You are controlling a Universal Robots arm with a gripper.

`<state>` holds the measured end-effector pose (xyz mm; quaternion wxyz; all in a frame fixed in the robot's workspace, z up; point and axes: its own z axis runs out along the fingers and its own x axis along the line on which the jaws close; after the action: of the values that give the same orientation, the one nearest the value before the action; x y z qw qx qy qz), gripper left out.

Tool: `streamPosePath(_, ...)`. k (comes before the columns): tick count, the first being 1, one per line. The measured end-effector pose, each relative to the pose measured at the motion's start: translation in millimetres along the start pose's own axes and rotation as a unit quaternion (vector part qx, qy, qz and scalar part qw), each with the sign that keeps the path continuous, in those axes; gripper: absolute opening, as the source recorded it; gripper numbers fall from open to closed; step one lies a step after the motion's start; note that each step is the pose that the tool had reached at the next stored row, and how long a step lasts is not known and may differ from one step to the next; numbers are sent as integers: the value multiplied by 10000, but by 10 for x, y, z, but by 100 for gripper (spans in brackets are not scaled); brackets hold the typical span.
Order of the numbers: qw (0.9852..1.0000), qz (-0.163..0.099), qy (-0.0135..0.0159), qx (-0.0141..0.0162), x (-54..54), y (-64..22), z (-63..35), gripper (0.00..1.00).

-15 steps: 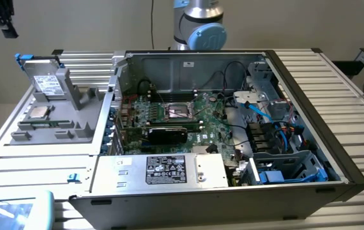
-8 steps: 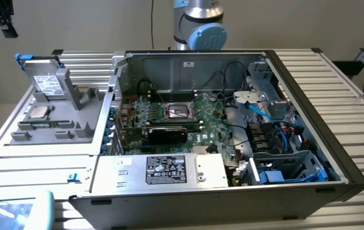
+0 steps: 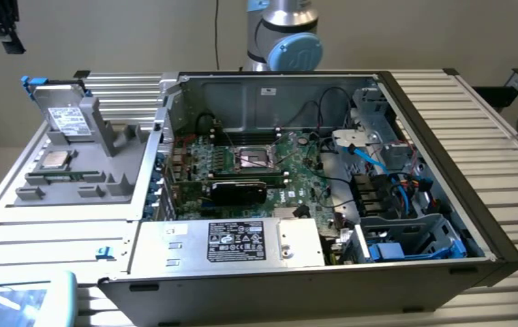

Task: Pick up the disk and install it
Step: 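Pick up the disk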

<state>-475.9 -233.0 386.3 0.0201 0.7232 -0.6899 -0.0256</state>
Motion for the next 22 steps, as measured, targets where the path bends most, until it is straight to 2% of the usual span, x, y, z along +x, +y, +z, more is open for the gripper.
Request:
streamPosePath(3, 10000, -6, -1, 0, 0, 0, 0, 18)
streamPosePath(6, 10000, -11, 0, 0, 0, 0, 0, 36)
streamPosePath(7, 10000, -13, 0, 0, 0, 0, 0, 36)
streamPosePath(10, 10000, -19, 0, 0, 0, 0, 0, 54)
streamPosePath(12, 10000, -22, 1, -1, 0, -1, 7, 54)
streamPosePath(13, 10000, -24, 4, 0, 1, -2, 21, 60)
streamPosePath(18, 10000, -29, 59, -2, 1, -6, 88, 60)
streamPosePath(21, 9999, -26, 112, -6, 1, -8, 120, 60)
streamPosePath(22, 9999, -25, 145, -7, 1, -9, 127, 60)
